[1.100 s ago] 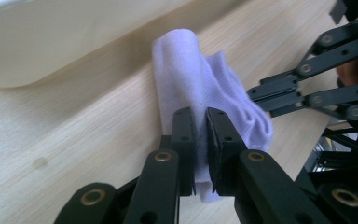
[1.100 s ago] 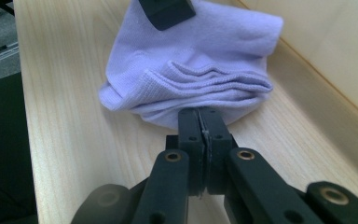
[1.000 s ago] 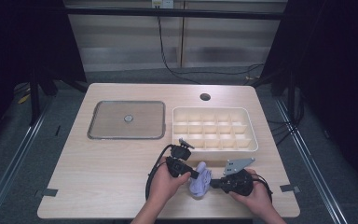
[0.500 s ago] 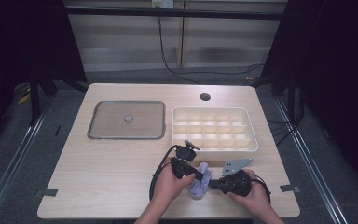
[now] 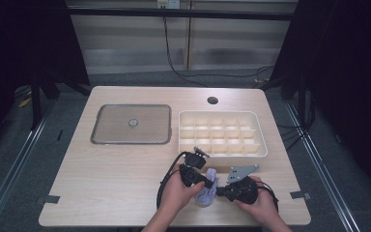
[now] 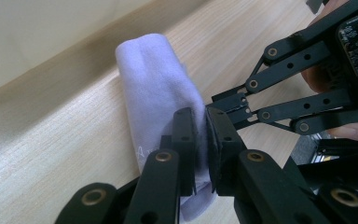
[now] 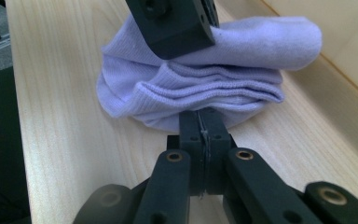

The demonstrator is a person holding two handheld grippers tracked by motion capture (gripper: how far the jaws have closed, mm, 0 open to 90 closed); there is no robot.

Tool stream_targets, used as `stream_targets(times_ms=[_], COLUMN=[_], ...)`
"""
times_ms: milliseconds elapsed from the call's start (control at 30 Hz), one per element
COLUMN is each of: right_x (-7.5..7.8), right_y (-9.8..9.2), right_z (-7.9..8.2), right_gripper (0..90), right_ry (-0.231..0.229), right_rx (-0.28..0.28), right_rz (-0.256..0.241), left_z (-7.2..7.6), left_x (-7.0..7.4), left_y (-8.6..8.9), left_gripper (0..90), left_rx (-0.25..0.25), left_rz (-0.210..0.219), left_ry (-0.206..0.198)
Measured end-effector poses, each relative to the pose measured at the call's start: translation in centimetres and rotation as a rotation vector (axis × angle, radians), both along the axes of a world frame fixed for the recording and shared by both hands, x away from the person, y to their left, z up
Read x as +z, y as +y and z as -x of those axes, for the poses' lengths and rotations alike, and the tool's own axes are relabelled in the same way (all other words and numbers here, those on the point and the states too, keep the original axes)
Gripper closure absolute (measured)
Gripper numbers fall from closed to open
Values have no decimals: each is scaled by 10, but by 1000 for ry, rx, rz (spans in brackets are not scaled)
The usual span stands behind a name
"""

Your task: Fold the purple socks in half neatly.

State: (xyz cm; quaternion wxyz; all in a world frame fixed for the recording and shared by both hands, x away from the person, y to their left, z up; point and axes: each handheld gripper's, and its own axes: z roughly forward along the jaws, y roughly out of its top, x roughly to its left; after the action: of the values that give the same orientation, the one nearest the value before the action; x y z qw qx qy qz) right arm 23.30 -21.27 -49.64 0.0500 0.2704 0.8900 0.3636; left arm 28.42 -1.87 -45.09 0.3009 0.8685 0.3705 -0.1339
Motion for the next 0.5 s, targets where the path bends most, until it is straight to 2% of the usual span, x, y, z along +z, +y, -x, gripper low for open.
stream_targets(times_ms=[500], right_x=[-3], right_y=[2], right_z=[0], right_gripper=[900], right_ry=[4], right_rx=[-23], right_rz=[-40], left_z=[3], left_x=[-1], left_y=[-1], left_gripper=[822], left_rx=[0], left_rz=[-5], left_ry=[-6])
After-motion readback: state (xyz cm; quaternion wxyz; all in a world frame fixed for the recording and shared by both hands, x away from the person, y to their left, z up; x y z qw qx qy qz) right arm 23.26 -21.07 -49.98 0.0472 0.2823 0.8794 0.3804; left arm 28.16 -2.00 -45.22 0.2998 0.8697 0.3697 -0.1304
